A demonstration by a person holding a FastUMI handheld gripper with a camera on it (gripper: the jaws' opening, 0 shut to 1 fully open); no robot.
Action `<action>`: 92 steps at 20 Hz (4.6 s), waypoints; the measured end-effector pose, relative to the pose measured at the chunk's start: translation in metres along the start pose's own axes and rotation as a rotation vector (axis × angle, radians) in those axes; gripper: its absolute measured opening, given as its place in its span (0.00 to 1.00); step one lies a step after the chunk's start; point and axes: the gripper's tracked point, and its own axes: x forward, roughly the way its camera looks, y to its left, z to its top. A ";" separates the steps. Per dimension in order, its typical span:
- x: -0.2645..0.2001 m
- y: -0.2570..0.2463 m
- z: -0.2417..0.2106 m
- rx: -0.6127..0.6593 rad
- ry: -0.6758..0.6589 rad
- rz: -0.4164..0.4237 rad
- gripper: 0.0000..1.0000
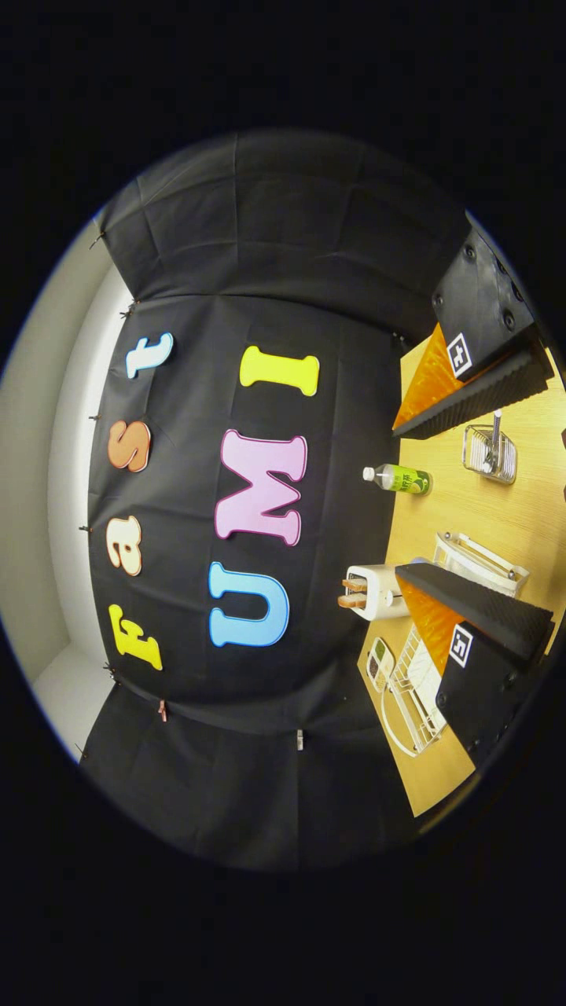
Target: Take the plate from the dish rack, then take the spoon from the basket and place it into the plate.
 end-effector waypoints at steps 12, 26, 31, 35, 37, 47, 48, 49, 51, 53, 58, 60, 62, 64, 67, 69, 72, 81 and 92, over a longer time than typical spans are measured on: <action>0.092 0.057 -0.043 -0.061 0.277 0.061 0.98; 0.142 0.107 -0.167 0.122 0.850 0.025 0.74; 0.144 0.110 -0.171 0.067 0.888 -0.021 0.41; 0.151 0.099 -0.163 0.064 0.825 -0.158 0.30; 0.151 0.102 -0.153 0.049 0.794 -0.174 0.28; 0.164 0.096 -0.125 0.017 0.695 -0.175 0.22; 0.163 0.095 -0.128 0.046 0.694 -0.159 0.22; 0.161 0.094 -0.129 0.064 0.693 -0.144 0.22; 0.154 0.089 -0.127 0.103 0.692 -0.114 0.22; 0.144 0.084 -0.119 0.138 0.676 -0.079 0.22; 0.105 0.056 -0.095 0.217 0.625 0.005 0.21; 0.086 0.042 -0.089 0.267 0.615 0.033 0.22; 0.066 0.020 -0.087 0.311 0.611 0.042 0.22; 0.046 -0.002 -0.091 0.328 0.603 0.052 0.22; 0.014 -0.041 -0.118 0.330 0.632 0.055 0.22; -0.005 -0.053 -0.133 0.412 0.661 0.082 0.21; -0.027 -0.081 -0.160 0.491 0.692 0.124 0.21; -0.028 -0.106 -0.283 0.621 0.848 0.200 0.21; -0.008 -0.083 -0.315 0.614 0.827 0.242 0.47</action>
